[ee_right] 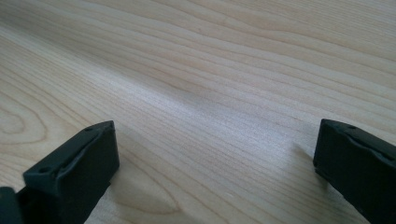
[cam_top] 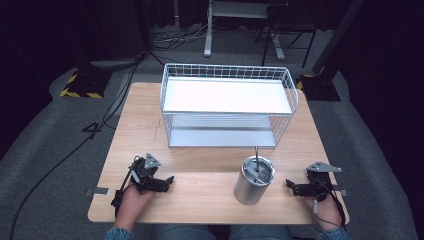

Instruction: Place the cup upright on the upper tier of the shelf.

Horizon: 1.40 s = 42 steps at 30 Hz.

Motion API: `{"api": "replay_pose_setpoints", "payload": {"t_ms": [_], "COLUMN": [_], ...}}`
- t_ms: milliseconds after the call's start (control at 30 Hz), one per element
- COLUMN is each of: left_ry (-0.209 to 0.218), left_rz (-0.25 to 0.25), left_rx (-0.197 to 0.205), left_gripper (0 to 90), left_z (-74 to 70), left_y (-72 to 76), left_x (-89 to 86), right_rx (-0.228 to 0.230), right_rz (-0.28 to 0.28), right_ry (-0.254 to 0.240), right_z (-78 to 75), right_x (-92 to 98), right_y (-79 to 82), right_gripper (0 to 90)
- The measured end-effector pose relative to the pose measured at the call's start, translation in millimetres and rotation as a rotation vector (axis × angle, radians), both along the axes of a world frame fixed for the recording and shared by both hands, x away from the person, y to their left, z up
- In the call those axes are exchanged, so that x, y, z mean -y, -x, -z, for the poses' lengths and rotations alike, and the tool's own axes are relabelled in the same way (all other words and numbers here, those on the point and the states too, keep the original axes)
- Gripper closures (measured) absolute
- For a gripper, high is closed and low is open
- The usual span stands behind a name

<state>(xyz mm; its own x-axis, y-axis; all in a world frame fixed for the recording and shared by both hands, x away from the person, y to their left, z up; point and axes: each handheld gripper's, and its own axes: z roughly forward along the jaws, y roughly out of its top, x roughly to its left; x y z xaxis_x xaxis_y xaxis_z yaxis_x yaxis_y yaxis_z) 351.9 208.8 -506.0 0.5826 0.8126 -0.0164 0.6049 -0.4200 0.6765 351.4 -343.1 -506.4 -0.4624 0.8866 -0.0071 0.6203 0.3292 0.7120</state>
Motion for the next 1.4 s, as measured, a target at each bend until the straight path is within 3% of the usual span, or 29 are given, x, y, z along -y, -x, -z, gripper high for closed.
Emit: {"api": "replay_pose_setpoints", "payload": {"t_ms": [400,467,567,600,767,800,933,1400], "left_ry": [0.003,0.003,0.004,0.003,-0.001,-0.003,0.004,-0.001], "left_rz": [-0.005,-0.005,-0.005,-0.005,0.000,0.002,-0.003,-0.002], "left_rx": [-0.004,-0.004,-0.005,-0.005,-0.002,0.000,-0.003,0.001], "left_gripper": [4.8,4.9,4.8,4.8,4.7,4.8,4.8,4.7], "left_z": [0.0,0.1,0.0,0.0,-0.2,-0.2,0.1,0.0], "left_y": [1.5,1.6,1.6,1.5,0.7,0.2,0.2,-0.7], "left_x": [0.0,0.0,0.0,0.0,-0.1,-0.2,0.3,0.4], "right_rx": [-0.016,-0.043,-0.033,-0.015,-0.005,0.010,0.038,0.084], "right_rz": [0.005,0.003,0.001,-0.012,-0.032,-0.043,-0.061,-0.147], "right_ry": [0.004,-0.011,-0.023,-0.024,-0.032,-0.035,-0.049,-0.113], "right_z": [-1.7,-5.8,-12.7,-22.7,-38.4,-47.9,-62.7,-100.8], "right_x": [0.1,0.8,0.3,-1.6,-2.9,-3.0,-3.0,-9.9], "right_y": [0.9,0.0,1.7,4.6,12.2,18.2,27.0,56.8], "right_gripper": [1.2,1.6,1.8,2.0,2.8,3.0,3.3,5.2]}}
